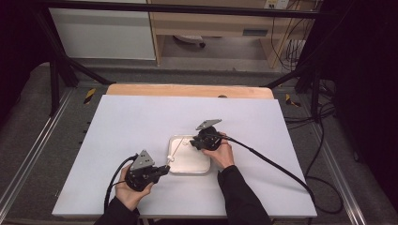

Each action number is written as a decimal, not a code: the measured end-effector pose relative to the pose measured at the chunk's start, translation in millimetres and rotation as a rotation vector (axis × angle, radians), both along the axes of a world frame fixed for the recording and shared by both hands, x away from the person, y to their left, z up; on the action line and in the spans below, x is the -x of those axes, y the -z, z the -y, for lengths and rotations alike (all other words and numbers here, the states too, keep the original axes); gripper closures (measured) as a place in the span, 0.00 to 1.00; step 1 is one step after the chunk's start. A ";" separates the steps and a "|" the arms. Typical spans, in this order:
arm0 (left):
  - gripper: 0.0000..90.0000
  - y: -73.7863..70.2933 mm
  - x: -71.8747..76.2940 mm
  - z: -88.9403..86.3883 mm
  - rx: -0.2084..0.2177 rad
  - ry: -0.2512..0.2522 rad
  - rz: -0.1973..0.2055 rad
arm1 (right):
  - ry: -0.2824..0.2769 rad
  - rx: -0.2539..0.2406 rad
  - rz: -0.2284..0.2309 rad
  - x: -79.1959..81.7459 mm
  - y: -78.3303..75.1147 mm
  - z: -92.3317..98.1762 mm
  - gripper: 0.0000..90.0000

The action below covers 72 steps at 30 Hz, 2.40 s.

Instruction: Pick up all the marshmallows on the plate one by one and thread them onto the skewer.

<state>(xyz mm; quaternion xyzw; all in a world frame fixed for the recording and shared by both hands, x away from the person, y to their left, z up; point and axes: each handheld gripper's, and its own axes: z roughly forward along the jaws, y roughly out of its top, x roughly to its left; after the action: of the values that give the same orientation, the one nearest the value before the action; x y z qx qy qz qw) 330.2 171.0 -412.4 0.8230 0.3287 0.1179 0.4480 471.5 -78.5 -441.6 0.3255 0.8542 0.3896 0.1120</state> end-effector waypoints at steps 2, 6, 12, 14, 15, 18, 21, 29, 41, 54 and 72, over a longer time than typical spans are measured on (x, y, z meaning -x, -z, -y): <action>0.98 0.1 0.3 0.3 0.000 0.000 0.000 | -0.005 -0.013 0.007 2.5 -6.7 1.6 0.83; 0.98 0.4 0.4 1.3 -0.001 0.003 -0.001 | -0.023 -0.040 0.019 9.5 -22.8 7.5 0.84; 0.98 1.2 0.6 2.9 -0.006 0.009 -0.002 | -0.045 -0.097 0.041 26.5 -45.7 18.7 0.84; 0.98 1.6 0.9 4.0 -0.009 0.014 -0.002 | -0.056 -0.113 0.048 33.6 -52.1 23.3 0.84; 0.98 1.6 1.2 4.6 -0.010 0.016 -0.002 | -0.057 -0.123 0.049 37.1 -55.1 25.8 0.85; 0.98 1.4 1.8 6.2 -0.011 0.021 -0.001 | -0.072 -0.152 0.058 46.6 -63.6 33.9 0.85; 0.98 0.8 2.3 7.1 -0.012 0.024 0.002 | -0.075 -0.179 0.065 55.9 -71.6 41.6 0.85; 0.98 0.8 4.3 12.4 -0.017 0.048 0.004 | -0.068 -0.263 0.080 75.3 -87.2 64.6 0.85; 0.98 1.2 7.7 21.4 -0.040 0.090 0.015 | -0.130 -0.426 0.073 86.1 -110.2 71.6 0.85; 0.99 1.2 9.4 24.6 -0.048 0.105 0.026 | -0.159 -0.451 0.014 81.1 -99.7 56.6 0.85; 0.99 2.9 11.4 25.2 -0.069 0.105 0.058 | -0.190 -0.478 -0.047 79.4 -90.0 47.6 0.87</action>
<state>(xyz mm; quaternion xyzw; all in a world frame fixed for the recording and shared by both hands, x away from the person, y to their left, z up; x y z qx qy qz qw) 318.8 145.8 -415.3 0.8504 0.2678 0.1293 0.4341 392.1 -126.1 -351.6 0.2699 0.7669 0.5817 -0.0250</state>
